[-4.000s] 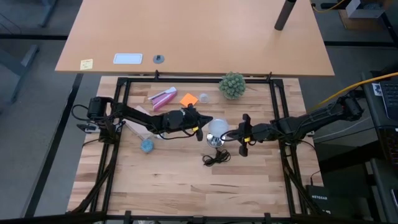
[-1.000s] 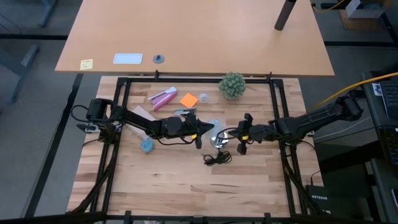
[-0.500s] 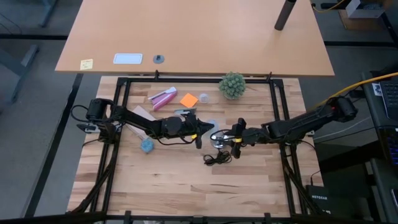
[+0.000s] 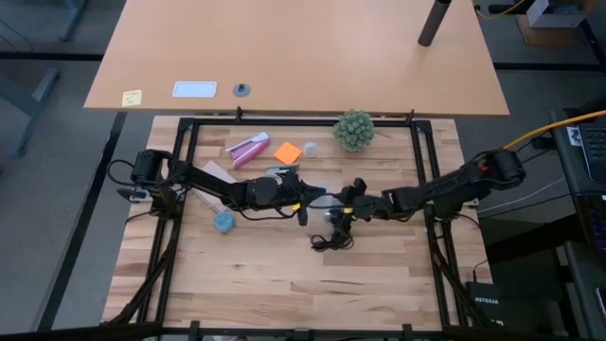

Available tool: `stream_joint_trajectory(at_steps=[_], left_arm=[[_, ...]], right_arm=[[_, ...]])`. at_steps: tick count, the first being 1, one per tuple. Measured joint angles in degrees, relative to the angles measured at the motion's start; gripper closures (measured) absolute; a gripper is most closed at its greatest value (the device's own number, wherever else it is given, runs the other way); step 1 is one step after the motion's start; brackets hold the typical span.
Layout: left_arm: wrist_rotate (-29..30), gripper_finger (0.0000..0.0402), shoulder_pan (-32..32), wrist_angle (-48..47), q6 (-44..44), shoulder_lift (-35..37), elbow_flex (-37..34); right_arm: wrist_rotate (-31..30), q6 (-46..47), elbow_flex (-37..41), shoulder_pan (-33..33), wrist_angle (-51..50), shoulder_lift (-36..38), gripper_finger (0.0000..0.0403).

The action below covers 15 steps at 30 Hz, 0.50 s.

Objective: Screw lightbulb
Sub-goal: Remove the lightbulb from the lamp

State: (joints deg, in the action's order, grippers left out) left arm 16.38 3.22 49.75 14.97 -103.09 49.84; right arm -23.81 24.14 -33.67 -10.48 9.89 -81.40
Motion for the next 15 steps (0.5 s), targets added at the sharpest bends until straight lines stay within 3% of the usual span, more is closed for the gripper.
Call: stream_joint_trajectory(at_steps=[7, 15], left_arm=[[-0.1, 0.0400, 0.0, -0.3, -0.3, -0.1, 0.0], [-0.1, 0.0400, 0.1, 0.1, -0.4, -0.1, 0.0]], right_arm=[[0.1, -2.0, 0.0, 1.3, 0.5, -1.0, 0.0177], [0.4, -5.2, 0.0, 1.2, 2.8, -0.8, 0.0270]])
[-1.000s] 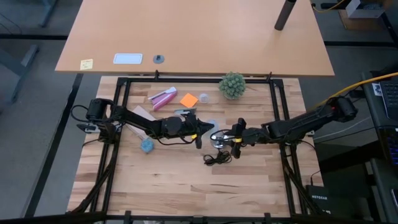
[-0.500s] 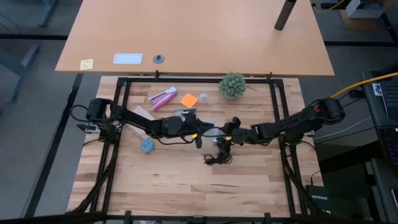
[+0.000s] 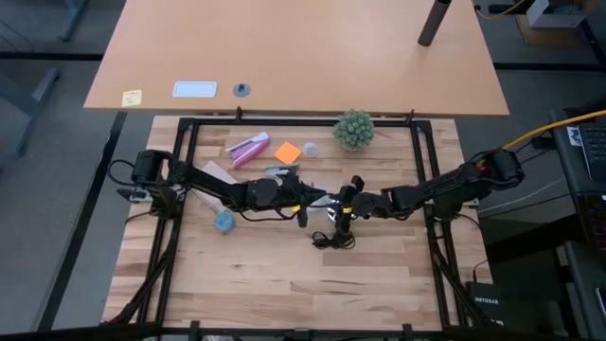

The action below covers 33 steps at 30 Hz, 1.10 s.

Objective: Screw lightbulb
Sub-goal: Remove the lightbulb from the lamp, then return to Home Position

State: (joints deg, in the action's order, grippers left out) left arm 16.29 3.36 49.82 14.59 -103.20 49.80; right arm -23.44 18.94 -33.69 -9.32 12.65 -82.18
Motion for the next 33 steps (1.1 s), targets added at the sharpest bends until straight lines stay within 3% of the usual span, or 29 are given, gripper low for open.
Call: stream_joint_trajectory(at_steps=[10, 16, 23, 33], left_arm=[[0.8, 0.0400, 0.0, 0.4, -3.4, 0.4, -0.1], [0.9, 0.0400, 0.2, -0.3, -5.7, 4.5, -0.1], [0.7, 0.0400, 3.2, -8.8, -5.7, 11.5, -0.1], [2.6, 0.0400, 8.1, -17.2, -9.3, 20.6, -0.1]], right_arm=[[0.0, -2.8, 0.0, 0.0, 0.1, 0.0, 0.0395], [0.0, -2.9, 0.0, 0.0, 1.1, 0.0, 0.0380], [0.1, -5.0, -2.5, 0.0, 0.2, 1.3, 0.0383], [0.6, -10.5, -13.0, -0.1, -19.9, 9.5, 0.0392]])
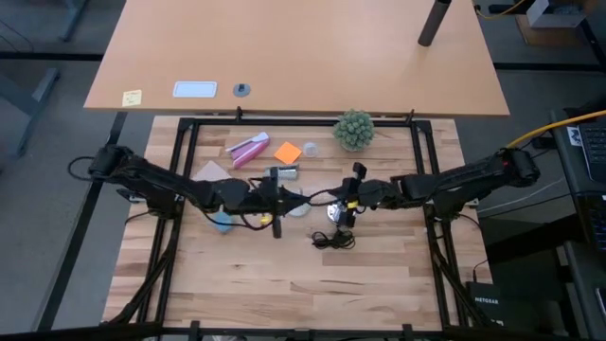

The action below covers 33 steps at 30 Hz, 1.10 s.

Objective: Screw lightbulb
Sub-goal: Return to Home Position

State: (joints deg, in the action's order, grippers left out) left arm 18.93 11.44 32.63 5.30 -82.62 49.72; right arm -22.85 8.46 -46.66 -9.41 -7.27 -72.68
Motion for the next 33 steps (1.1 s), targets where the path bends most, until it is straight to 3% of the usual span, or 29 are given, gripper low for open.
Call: stream_joint_trajectory(at_steps=[5, 13, 20, 28, 33], left_arm=[[4.5, 0.0400, 1.8, -4.1, -5.2, 8.0, 0.0], [5.9, 0.0400, 5.1, -20.1, -10.3, 28.0, 0.0], [5.9, 0.0400, 5.9, -24.7, -10.2, 40.4, 0.1], [5.9, 0.0400, 5.8, -25.7, -8.6, 47.5, 0.1], [5.8, 0.0400, 5.8, -41.1, -5.6, 51.3, 0.0]], right_arm=[[0.0, -1.5, -6.4, 0.0, -11.3, 6.6, 0.0383], [-0.1, -3.1, -19.4, 0.0, -34.6, 17.7, 0.0382], [0.0, -3.0, -24.6, 0.1, -35.7, 23.5, 0.0382], [0.3, -4.0, -26.0, 0.1, -38.5, 27.0, 0.0381], [8.1, -0.9, -21.7, 0.1, -41.4, 30.3, 0.0381]])
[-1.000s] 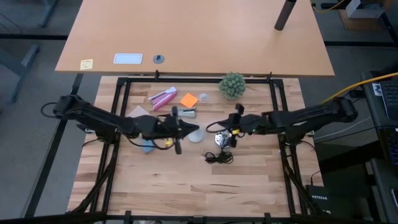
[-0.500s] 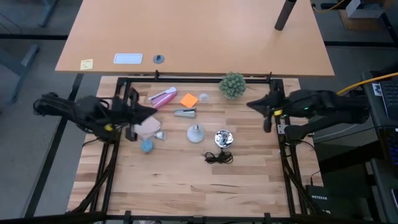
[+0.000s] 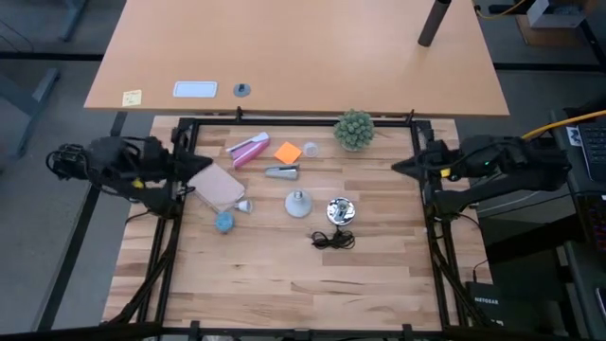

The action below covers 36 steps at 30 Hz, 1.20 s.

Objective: Screw lightbulb
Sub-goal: Return to Home Position

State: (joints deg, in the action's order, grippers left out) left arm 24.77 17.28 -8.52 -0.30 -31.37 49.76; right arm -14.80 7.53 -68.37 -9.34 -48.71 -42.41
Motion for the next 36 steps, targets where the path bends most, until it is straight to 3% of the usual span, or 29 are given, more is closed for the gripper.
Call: stream_joint_trajectory(at_steps=[2, 5, 11, 17, 27, 36], left_arm=[[-0.1, 0.0400, 0.0, -4.5, 3.2, 0.6, -1.8], [-0.1, 0.0400, -0.1, -3.8, 4.9, 0.6, -7.7], [-0.1, 0.0400, -0.2, 7.2, 5.5, 0.2, -20.5], [0.0, 0.0400, -0.2, 19.2, 5.6, 0.3, -32.2], [0.0, 0.0400, -0.2, 38.2, 4.6, 0.7, -47.2], [0.1, 0.0400, -0.2, 37.5, 5.6, 0.9, -49.2]], right_arm=[[2.2, 0.0, 5.6, 0.0, 5.2, 2.7, 0.0381], [6.6, 0.1, 16.2, 0.0, 15.3, 7.1, 0.0381], [10.1, 1.5, 35.9, 0.0, 34.0, 14.2, 0.0381], [11.9, 5.2, 49.0, 0.0, 42.9, 18.0, 0.0381], [12.9, 6.3, 63.2, 0.0, 56.3, 20.2, 0.0381], [12.9, 5.6, 67.6, 0.0, 58.8, 20.2, 0.0381]])
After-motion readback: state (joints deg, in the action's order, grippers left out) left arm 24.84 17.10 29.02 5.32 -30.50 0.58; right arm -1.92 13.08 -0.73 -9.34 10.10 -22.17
